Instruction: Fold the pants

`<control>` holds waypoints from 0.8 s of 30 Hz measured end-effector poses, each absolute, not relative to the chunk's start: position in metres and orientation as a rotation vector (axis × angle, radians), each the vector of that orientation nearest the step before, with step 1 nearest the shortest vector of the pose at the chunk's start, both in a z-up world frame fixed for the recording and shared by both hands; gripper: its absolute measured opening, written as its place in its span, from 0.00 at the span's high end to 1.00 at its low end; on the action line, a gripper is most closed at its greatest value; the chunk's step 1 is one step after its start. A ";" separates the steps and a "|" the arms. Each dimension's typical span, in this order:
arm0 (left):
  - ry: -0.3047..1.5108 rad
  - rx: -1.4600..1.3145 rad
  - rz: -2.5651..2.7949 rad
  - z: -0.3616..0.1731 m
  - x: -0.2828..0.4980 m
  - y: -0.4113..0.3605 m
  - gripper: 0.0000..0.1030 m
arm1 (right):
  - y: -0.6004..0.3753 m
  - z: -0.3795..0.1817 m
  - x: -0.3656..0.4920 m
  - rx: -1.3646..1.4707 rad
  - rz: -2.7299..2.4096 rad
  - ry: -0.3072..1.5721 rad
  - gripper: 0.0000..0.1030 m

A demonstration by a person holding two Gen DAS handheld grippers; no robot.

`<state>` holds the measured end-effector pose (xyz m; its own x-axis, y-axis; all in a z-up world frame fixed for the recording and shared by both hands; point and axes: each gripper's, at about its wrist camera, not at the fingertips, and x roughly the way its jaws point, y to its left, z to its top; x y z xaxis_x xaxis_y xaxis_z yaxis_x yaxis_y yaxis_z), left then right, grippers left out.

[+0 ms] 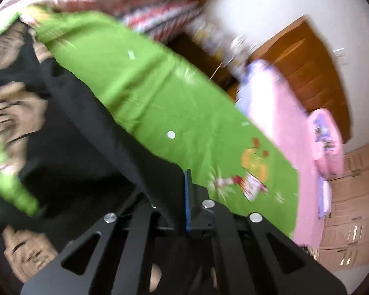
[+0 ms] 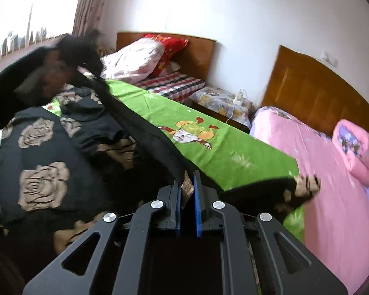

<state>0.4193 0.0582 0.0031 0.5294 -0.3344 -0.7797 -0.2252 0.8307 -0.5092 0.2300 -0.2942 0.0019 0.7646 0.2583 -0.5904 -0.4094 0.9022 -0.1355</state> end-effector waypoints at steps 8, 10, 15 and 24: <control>0.841 -0.563 -0.197 0.000 0.222 0.081 0.98 | -0.292 -0.023 0.129 -0.294 0.352 0.617 0.89; 0.879 -0.513 -0.209 -0.027 0.206 0.076 0.94 | -0.288 -0.043 0.119 -0.312 0.333 0.689 0.85; 0.946 -0.587 -0.284 -0.084 0.199 0.088 0.64 | -0.290 -0.062 0.097 -0.254 0.286 0.760 0.47; 0.845 -0.662 -0.304 -0.076 0.173 0.128 0.20 | -0.412 -0.060 0.059 0.458 0.070 0.674 0.38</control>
<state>0.1726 0.1277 -0.0760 0.6370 -0.4964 -0.5898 -0.0071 0.7613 -0.6484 0.0585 -0.4124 -0.0598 0.7830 0.2079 -0.5862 0.0838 0.8986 0.4306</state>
